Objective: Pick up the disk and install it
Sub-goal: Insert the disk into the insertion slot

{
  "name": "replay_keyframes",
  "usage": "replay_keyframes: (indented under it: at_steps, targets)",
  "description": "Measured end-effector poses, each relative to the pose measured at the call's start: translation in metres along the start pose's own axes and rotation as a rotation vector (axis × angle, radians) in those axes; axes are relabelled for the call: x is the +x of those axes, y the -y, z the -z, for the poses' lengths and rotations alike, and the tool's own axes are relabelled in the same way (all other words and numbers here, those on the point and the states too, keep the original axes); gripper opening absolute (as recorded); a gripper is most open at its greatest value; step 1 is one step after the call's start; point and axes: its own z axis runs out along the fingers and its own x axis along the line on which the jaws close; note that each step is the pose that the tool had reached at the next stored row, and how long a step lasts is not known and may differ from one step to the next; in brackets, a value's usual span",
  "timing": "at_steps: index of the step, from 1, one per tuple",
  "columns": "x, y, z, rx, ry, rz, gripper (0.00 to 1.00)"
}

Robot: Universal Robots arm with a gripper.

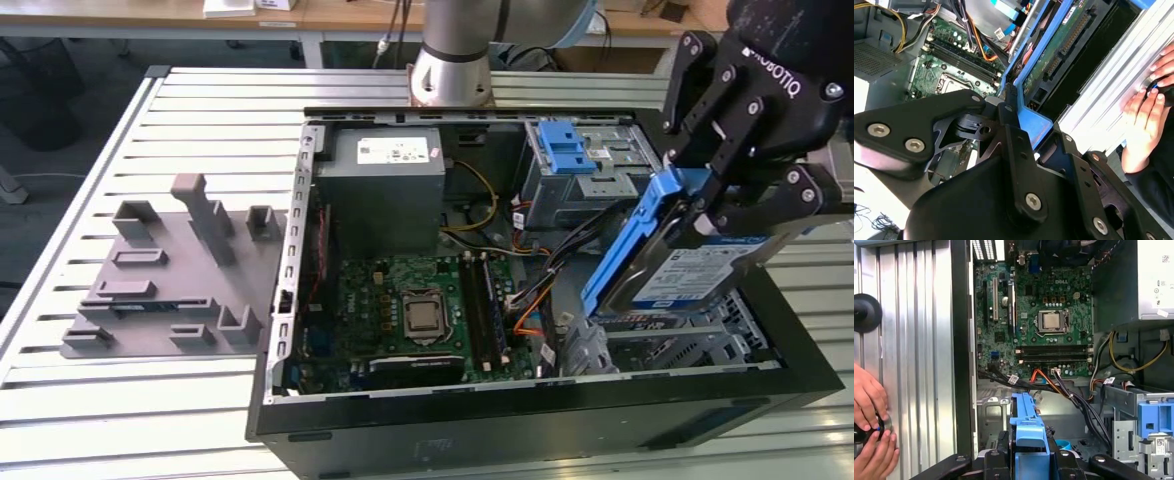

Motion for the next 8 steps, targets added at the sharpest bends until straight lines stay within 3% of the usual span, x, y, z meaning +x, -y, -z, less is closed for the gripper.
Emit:
replay_keyframes:
  at_steps: [8]
  targets:
    - [-0.0001,0.0072,-0.0015,0.0000,0.0003,0.000,0.36]
